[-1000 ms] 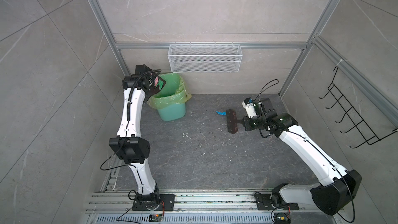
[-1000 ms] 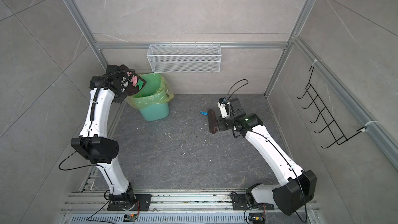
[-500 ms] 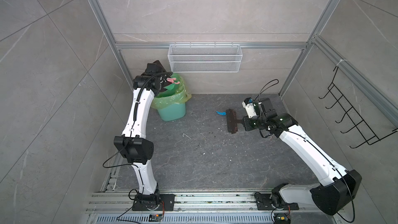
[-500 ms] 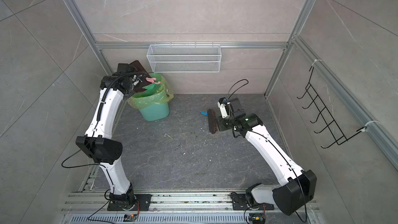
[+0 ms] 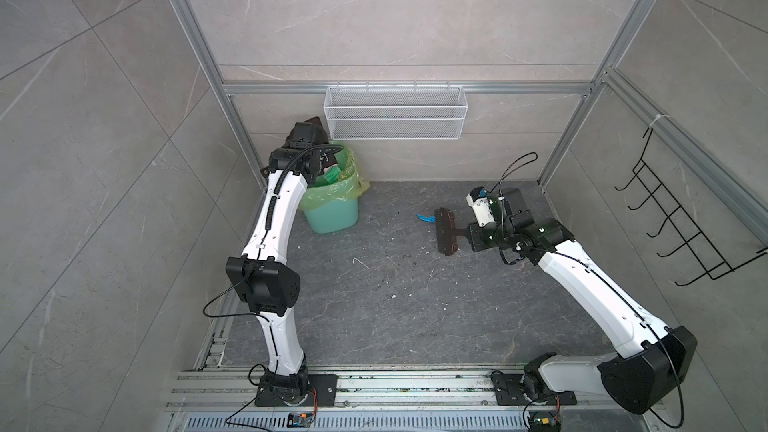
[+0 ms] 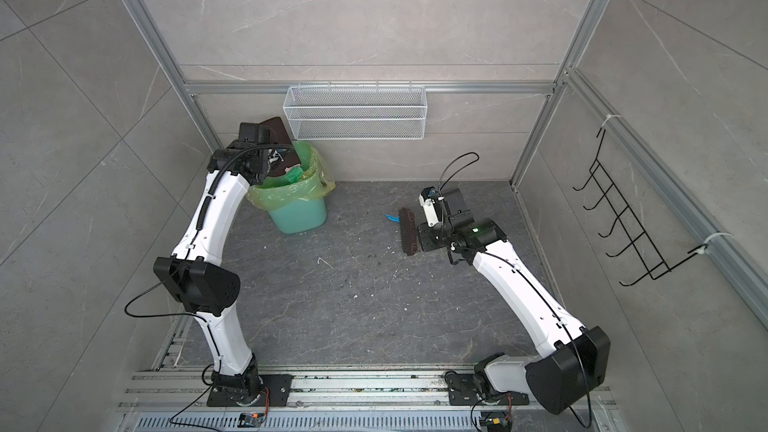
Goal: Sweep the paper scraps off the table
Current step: 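Tilt the dustpan over the green bin with the left gripper to dump scraps, then lower the dustpan with the left gripper while the right brush nears blue scraps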
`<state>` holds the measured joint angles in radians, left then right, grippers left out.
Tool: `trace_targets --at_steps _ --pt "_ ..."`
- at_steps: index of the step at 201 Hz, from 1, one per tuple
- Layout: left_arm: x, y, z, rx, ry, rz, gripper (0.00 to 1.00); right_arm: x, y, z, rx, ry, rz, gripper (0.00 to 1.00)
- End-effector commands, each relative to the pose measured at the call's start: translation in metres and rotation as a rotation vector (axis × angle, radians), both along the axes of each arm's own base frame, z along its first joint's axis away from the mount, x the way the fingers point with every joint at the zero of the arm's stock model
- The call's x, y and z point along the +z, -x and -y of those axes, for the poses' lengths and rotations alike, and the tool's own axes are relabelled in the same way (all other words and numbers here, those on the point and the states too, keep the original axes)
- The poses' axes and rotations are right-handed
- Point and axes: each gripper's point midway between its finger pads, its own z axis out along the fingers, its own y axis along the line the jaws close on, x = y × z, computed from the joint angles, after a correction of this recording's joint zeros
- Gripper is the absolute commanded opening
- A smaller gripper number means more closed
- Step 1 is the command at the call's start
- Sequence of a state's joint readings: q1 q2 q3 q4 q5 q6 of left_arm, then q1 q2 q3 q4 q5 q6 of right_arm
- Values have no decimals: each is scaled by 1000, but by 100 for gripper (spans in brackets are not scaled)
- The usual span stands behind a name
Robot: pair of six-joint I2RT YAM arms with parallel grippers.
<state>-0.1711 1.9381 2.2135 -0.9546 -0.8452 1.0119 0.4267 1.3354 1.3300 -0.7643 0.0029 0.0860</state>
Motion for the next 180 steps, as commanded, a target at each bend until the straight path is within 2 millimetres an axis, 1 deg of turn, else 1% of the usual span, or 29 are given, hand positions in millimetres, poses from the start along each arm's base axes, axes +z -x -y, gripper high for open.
trace_targets --at_steps 1,34,58,75,96,108,124,136,149,180 --pt "40 12 -11 30 -37 103 0 14 -10 -5 12 -29 57 0" --pt "49 23 -20 64 -20 137 0 20 -13 -4 4 -23 79 0" --pt "51 37 -21 88 74 151 0 26 -17 4 -19 17 108 0" --pt "46 47 -21 105 111 141 0 31 -18 10 -35 46 126 0" --pt "36 59 -20 131 186 124 0 35 -19 15 -48 65 146 0" --pt "29 67 -11 125 277 105 0 36 -20 16 -54 73 151 0" --pt "20 79 8 95 431 75 0 37 -22 18 -60 89 157 0" --pt "18 88 21 71 527 63 0 37 -25 19 -67 100 162 0" --pt "16 97 40 29 640 47 0 38 -31 20 -81 102 178 0" --pt "10 121 73 -58 782 10 0 44 -48 9 -80 69 205 0"
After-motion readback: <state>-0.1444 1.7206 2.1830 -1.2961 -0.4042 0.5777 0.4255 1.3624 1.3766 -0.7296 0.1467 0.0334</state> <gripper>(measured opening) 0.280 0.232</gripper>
